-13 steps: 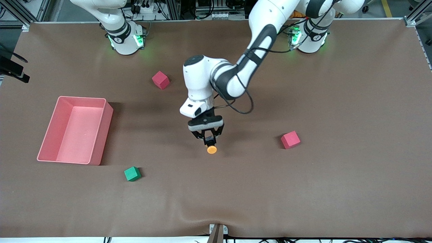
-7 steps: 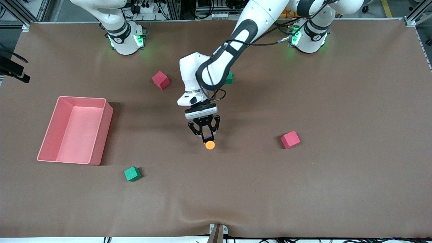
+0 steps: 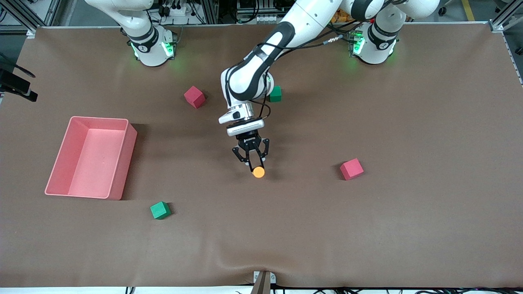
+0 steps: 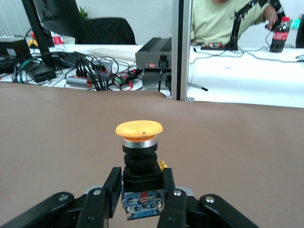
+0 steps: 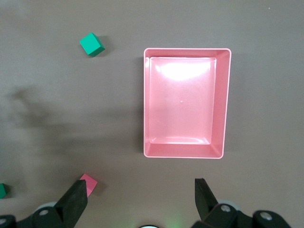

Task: Place and upright button with both arms
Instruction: 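Lower the button upright onto the table with the left gripper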

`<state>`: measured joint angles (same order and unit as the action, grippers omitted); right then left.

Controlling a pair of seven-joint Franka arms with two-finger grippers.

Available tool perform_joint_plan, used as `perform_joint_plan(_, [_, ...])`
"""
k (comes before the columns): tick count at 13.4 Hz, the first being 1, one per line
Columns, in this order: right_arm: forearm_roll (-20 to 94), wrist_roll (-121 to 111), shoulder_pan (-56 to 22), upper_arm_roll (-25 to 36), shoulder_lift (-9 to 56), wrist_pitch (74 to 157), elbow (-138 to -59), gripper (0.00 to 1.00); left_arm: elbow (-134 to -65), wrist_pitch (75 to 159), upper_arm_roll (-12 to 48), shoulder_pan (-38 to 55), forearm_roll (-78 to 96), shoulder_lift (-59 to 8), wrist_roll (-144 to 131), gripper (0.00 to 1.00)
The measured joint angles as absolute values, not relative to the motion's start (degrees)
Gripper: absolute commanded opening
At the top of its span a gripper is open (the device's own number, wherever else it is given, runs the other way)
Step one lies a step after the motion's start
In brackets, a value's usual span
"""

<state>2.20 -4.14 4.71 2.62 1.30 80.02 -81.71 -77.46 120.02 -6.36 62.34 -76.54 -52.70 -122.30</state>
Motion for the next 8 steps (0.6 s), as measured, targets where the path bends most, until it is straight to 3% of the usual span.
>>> perform_joint_plan(8, [2.20,-4.14,4.71,2.60,1.32,80.04,-81.71,1.00,-78.73,113.02,-6.42,66.50,-80.05,-57.39,-132.20,0.00])
